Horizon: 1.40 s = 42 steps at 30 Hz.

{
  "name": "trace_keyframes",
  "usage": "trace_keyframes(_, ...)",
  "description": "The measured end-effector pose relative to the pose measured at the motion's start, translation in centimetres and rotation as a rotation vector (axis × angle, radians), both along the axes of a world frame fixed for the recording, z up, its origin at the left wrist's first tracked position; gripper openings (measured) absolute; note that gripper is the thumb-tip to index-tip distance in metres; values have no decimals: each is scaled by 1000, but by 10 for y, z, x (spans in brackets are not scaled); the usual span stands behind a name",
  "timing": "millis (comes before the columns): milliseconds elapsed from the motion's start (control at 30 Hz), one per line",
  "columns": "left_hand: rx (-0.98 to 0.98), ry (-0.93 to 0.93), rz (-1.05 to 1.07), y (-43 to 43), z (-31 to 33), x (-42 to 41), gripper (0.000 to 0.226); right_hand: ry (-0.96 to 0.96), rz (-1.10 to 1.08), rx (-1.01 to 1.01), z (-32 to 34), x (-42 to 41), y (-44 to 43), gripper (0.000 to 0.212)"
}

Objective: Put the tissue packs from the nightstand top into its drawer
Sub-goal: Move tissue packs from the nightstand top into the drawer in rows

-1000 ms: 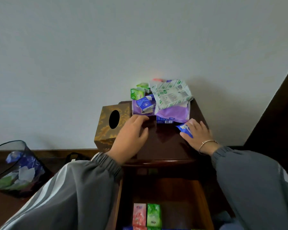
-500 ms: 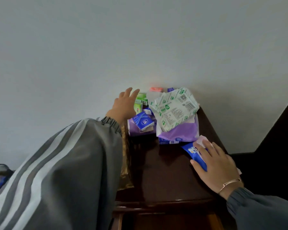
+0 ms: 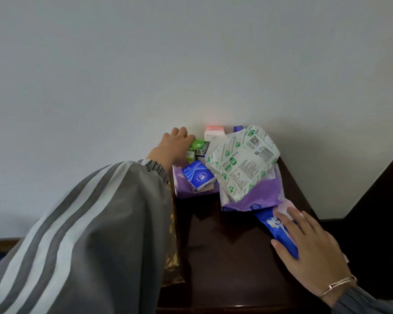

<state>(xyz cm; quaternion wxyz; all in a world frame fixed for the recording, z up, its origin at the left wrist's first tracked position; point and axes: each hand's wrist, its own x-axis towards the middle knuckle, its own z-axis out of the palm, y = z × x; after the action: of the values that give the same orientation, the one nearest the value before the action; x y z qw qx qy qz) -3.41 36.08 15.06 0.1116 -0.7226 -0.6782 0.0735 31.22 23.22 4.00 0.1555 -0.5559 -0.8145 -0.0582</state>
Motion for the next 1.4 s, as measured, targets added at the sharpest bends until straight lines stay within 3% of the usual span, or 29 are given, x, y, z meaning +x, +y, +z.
trace_keyframes(200,47,-91,-18,-3,-5,-1,68,14,-10,9,1,0,-1,64)
trace_keyframes(400,258,-265,46,-25,14,-16,50,18,-16,-4,0,1,-1,62)
trace_keyframes(567,476,-890,279,-77,44,-9,44,37,-20,-33,2,-1,-3,61)
trace_keyframes(667,464,-1318,354,-121,46,4,46,68,-36,-86,5,-1,-5,63)
trace_keyframes(767,404,-1556,340,-164,27,19,45,87,-33,-104,9,-1,-6,61)
trace_keyframes(900,456,-1705,404,-202,-1,25,29,238,-33,-51,14,3,-12,48)
trace_keyframes(967,475,-1788,406,-211,-8,22,31,305,11,43,22,2,-18,50)
trace_keyframes(1167,509,-1931,325,-218,-14,18,38,336,382,423,86,-54,-25,27)
trace_keyframes(1267,524,-2011,295,-217,-16,15,40,279,471,416,128,-103,-5,23)
trace_keyframes(1400,511,-2090,242,-217,-17,11,49,138,348,188,166,-166,64,24)
